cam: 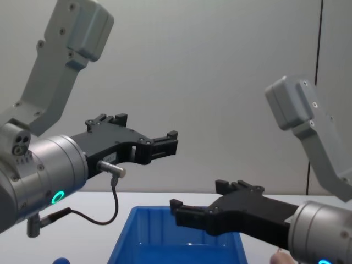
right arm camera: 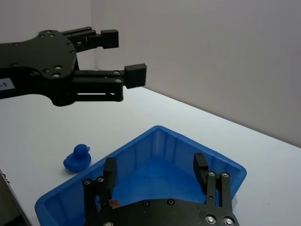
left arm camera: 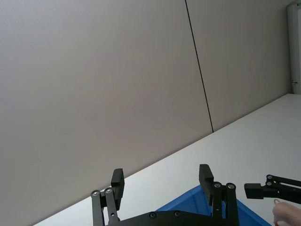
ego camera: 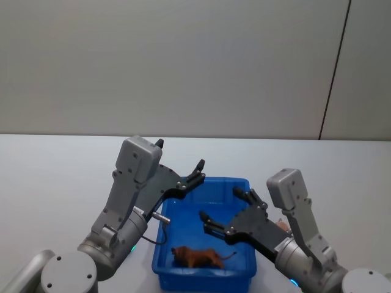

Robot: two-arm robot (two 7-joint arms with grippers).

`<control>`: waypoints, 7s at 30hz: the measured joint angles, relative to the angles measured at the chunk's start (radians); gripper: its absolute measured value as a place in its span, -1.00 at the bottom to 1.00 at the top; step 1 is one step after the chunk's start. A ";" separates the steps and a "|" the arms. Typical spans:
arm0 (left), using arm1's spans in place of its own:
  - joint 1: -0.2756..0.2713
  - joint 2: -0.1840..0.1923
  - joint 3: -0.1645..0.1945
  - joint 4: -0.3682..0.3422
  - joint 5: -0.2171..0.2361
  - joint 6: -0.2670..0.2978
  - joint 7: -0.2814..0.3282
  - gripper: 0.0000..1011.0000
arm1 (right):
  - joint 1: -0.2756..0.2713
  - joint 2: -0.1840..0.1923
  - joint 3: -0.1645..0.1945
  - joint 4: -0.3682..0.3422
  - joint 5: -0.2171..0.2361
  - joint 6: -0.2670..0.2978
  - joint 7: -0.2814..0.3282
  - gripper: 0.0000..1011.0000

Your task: Pick up the two dolls from the table and place them into the box.

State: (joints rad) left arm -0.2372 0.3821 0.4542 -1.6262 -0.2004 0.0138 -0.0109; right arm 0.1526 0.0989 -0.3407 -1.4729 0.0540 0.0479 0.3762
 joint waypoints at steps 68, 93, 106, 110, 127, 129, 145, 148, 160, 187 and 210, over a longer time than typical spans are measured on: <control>0.000 0.000 0.000 0.000 0.000 0.000 0.000 0.98 | -0.133 0.012 0.025 -0.046 -0.013 0.183 -0.450 0.98; 0.000 0.000 0.000 0.000 0.000 0.000 0.000 0.98 | -0.095 -0.029 0.032 0.040 0.024 0.224 -0.474 0.17; 0.000 0.000 0.000 0.000 0.000 0.000 0.000 0.98 | -0.090 -0.037 0.033 0.030 0.011 0.212 -0.483 -0.28; 0.000 0.000 0.000 0.000 0.000 0.000 0.000 0.98 | -0.092 -0.037 0.033 0.011 0.001 0.194 -0.479 -0.28; 0.000 0.000 0.000 0.000 0.000 0.000 0.000 0.98 | -0.081 -0.032 0.031 -0.087 -0.019 0.091 -0.357 -0.28; 0.000 0.000 0.000 0.000 0.000 0.000 0.000 0.98 | -0.078 -0.033 0.030 -0.089 -0.017 0.089 -0.340 -0.28; 0.000 0.000 0.000 0.000 0.000 0.000 0.000 0.98 | -0.023 -0.058 0.018 -0.049 -0.005 0.144 -0.202 0.24; 0.000 0.000 0.000 0.000 0.000 0.000 0.000 0.98 | -0.014 -0.064 0.015 -0.033 -0.008 0.155 -0.190 0.45; 0.000 0.000 0.000 0.000 0.000 0.000 0.000 0.98 | -0.002 -0.073 0.010 -0.013 -0.018 0.174 -0.197 0.98; 0.000 0.000 0.000 0.000 0.000 0.000 0.000 0.98 | -0.105 -0.018 0.051 -0.133 -0.044 0.158 -0.453 0.98; 0.019 0.019 -0.018 -0.014 -0.037 0.057 0.014 0.98 | -0.140 0.003 0.067 -0.167 -0.043 0.153 -0.521 0.98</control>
State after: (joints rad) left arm -0.2179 0.4009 0.4362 -1.6398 -0.2370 0.0707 0.0035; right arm 0.0123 0.1024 -0.2735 -1.6400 0.0111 0.2014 -0.1450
